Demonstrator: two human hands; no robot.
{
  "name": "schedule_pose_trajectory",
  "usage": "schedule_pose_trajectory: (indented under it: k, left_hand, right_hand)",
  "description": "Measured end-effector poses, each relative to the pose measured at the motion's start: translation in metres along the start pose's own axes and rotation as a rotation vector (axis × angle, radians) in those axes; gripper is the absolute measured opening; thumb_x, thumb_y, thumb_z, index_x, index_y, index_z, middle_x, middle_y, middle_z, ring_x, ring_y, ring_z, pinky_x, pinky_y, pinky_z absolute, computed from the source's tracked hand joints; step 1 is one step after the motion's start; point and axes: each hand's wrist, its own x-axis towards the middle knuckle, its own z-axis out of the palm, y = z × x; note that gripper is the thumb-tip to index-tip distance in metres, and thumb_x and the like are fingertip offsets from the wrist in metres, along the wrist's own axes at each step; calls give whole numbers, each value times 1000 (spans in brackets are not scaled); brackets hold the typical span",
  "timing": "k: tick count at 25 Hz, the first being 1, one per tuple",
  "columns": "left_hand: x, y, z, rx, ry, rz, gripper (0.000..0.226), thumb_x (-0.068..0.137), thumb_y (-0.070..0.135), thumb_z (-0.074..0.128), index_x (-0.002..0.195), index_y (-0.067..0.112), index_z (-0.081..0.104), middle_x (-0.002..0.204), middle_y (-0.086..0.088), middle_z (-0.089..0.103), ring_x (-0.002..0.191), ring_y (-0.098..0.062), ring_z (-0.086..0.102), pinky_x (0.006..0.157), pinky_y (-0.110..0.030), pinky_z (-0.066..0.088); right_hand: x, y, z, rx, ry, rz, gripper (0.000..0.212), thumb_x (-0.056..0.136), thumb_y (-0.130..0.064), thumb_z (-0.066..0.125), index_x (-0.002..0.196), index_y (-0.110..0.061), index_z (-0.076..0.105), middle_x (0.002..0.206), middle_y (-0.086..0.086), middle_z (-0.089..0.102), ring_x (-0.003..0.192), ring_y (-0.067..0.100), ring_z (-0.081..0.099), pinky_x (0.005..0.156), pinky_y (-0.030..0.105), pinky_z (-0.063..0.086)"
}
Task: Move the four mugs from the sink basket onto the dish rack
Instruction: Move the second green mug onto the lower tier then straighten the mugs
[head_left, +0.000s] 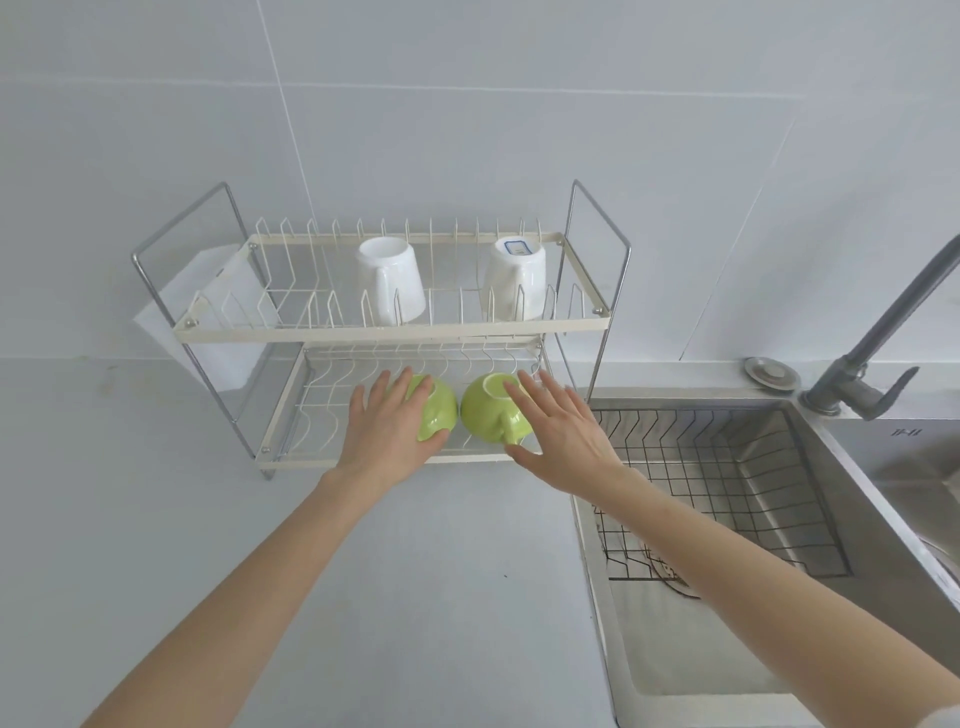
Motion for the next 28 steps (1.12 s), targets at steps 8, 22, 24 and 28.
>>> schedule_pose_trajectory:
  k: [8,22,24,28]
  left_hand:
    - [-30,22,-54,-94,230,81,54,86,35,54,135,17,39,146,-6,39,134,-25,35,110,-40,26]
    - [40,1,-147,-137,311,26,46,89,31,49,133,19,41,141,-2,44,130,-25,37,99,-40,38]
    - [56,-7,-148,-119,214,-2,52,88,35,51,136,20,36,143,-3,39,133,-27,34,101,-42,37]
    - [85,-20,-139,-136,52,-57,65,85,40,54,141,21,27,149,-7,30,136,-30,31,108,-45,34]
  right_hand:
    - [-27,-12,-52,-21,234,-153,68,88,-39,52,146,-24,19,157,-1,19,146,19,13,116,30,1]
    - [57,-16,-140,31,314,-105,58,92,-30,49,144,-22,25,155,-1,24,144,19,19,114,35,25]
    - [70,-15,-144,46,255,-52,57,93,-29,48,144,-23,23,156,-1,21,143,19,20,111,36,29]
    - [93,-12,-142,89,141,46,59,92,-29,47,145,-23,20,157,1,17,143,23,18,112,40,28]
